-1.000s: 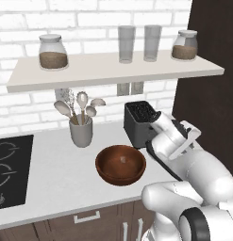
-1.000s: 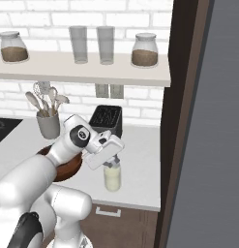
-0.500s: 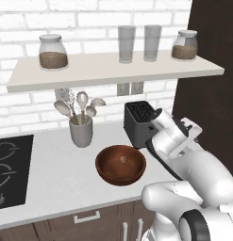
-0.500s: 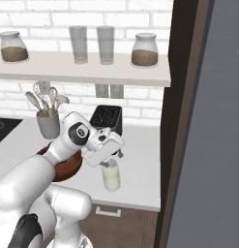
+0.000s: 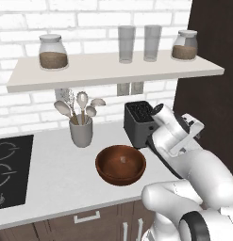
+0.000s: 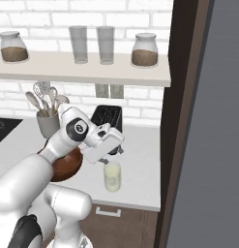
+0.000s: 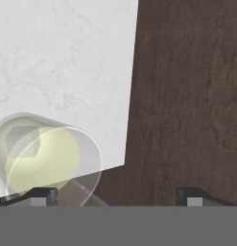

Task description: Grab a lemon wedge from the fridge and one ice cube from the ice bowl, and put them in the glass of lemonade.

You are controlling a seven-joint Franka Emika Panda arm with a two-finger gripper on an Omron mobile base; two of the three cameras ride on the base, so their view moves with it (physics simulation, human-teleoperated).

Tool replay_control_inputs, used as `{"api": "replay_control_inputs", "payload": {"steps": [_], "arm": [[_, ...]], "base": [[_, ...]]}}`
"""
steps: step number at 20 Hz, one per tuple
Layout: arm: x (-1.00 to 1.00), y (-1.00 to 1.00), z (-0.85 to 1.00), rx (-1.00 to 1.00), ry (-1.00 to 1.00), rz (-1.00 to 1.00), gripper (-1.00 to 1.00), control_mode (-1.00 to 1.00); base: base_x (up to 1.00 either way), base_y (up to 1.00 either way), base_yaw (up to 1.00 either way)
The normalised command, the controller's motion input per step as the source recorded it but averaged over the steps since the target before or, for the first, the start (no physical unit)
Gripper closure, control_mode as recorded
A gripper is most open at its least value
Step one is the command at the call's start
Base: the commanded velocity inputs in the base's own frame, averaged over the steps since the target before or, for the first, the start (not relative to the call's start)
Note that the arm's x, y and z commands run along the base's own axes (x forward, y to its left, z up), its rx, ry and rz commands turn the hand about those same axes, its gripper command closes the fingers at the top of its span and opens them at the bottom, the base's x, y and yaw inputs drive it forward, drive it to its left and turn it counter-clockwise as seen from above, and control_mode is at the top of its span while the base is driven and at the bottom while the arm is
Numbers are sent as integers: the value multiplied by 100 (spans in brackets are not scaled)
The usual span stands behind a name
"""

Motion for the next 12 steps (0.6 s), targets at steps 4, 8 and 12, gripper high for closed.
{"api": "replay_control_inputs", "payload": {"steps": [4, 8, 12], "arm": [[0, 0, 0, 0, -7, 0, -100, -100], [-16, 0, 7, 0, -11, 0, -100, -100], [-49, 1, 18, 19, -33, 0, -100, -100]], "base": [[0, 0, 0], [0, 0, 0], [0, 0, 0]]}}
